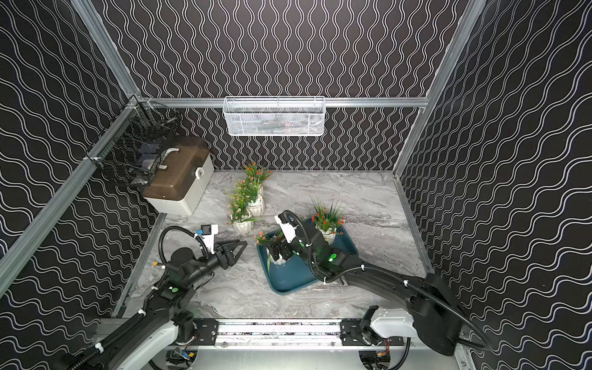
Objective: Put the potted gypsophila into the storage box
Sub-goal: Place the baby's breath potted plant at the storage box, then adjust the storage box at the center of the board.
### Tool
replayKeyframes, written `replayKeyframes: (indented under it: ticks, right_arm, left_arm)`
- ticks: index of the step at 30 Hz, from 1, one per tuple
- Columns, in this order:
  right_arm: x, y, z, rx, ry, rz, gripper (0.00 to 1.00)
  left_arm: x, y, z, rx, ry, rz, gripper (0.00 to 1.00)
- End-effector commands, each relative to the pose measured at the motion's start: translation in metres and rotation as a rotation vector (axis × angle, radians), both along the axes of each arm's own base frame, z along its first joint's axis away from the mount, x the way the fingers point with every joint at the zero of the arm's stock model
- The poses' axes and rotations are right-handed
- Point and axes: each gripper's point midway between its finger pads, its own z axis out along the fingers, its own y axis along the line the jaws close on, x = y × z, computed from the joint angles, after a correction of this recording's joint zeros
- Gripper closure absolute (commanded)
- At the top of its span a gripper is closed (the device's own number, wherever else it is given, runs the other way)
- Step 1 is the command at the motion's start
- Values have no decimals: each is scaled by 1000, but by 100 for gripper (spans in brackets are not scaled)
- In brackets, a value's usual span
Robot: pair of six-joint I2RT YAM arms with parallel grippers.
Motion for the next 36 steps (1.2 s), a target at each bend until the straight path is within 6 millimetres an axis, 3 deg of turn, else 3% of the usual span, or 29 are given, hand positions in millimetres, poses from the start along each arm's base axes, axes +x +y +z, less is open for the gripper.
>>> replayKeyframes:
  ticks: [1,6,10,13,15,17,22,28,36]
  right_arm:
    - [-5,-18,14,21,52,-64,3]
    - [1,-71,33,63,171,-315,7]
    - [-6,-108,38,76,289,-424,7]
    - [-15,-143,31,86,434,-506,5]
    - [-24,-175,16,65,582,-627,5]
    - [-39,-195,4,42,714,-694,6]
    - [-68,-202,-21,82,878,-719,13]
    - [-87,-198,-67,80,1076,-714,33]
    - [-79,-191,-111,247,1286,-695,43]
  left_arm:
    - [0,-1,12,-17,-37,-5,30]
    - [0,-2,13,-33,-47,-16,30]
    - [-4,-8,18,-57,-66,-54,30]
    - [-6,-11,25,-68,-87,-84,30]
    - [-7,-12,27,-72,-98,-92,30]
    - [-8,-12,27,-73,-98,-91,30]
    - [-8,-13,30,-87,-100,-97,30]
    - [-11,-14,35,-91,-110,-112,30]
    - [-21,-21,48,-101,-145,-175,30]
